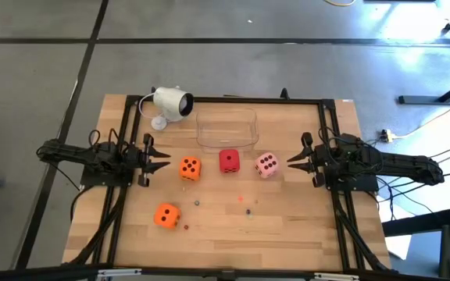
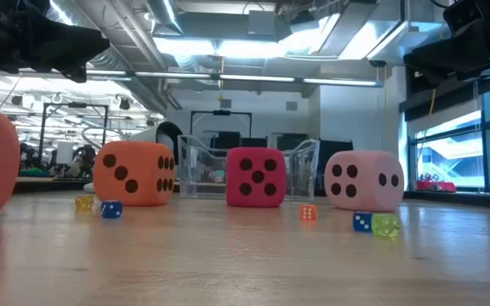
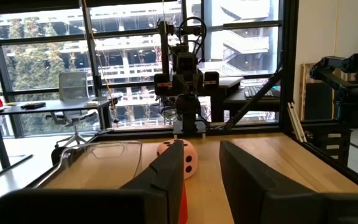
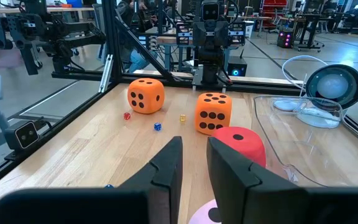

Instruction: Pick & Place Dice

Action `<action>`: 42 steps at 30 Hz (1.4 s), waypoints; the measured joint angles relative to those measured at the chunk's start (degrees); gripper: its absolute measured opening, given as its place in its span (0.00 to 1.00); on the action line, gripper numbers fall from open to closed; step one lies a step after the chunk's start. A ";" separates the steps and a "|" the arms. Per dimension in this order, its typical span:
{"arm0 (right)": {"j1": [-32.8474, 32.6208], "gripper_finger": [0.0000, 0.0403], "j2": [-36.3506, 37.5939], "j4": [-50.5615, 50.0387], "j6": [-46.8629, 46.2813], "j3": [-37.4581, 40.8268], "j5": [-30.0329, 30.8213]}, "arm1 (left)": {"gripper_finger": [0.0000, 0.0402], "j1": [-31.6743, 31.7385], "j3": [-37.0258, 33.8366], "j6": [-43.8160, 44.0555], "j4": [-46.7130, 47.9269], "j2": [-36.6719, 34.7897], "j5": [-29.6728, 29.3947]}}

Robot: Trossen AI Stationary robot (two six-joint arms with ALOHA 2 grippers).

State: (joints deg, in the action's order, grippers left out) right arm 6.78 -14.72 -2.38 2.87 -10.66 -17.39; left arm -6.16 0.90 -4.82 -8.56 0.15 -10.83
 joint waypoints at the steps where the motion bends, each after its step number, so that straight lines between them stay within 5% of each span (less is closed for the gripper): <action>1: 0.01 0.18 0.00 0.01 0.02 -0.02 0.00 | 0.25 0.00 0.00 0.05 -0.02 0.02 0.00; 32: 0.00 0.19 0.01 0.01 0.07 -0.01 0.99 | 0.25 0.00 0.00 -0.42 -0.68 -0.01 -0.19; 42: 0.00 0.19 0.02 0.01 0.09 -0.01 3.02 | 0.24 0.00 -0.01 -8.26 -9.48 -0.01 -8.04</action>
State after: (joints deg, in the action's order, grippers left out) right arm 6.78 -14.70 -2.37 2.96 -10.66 -14.37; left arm -6.15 0.89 -13.08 -18.04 0.14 -18.87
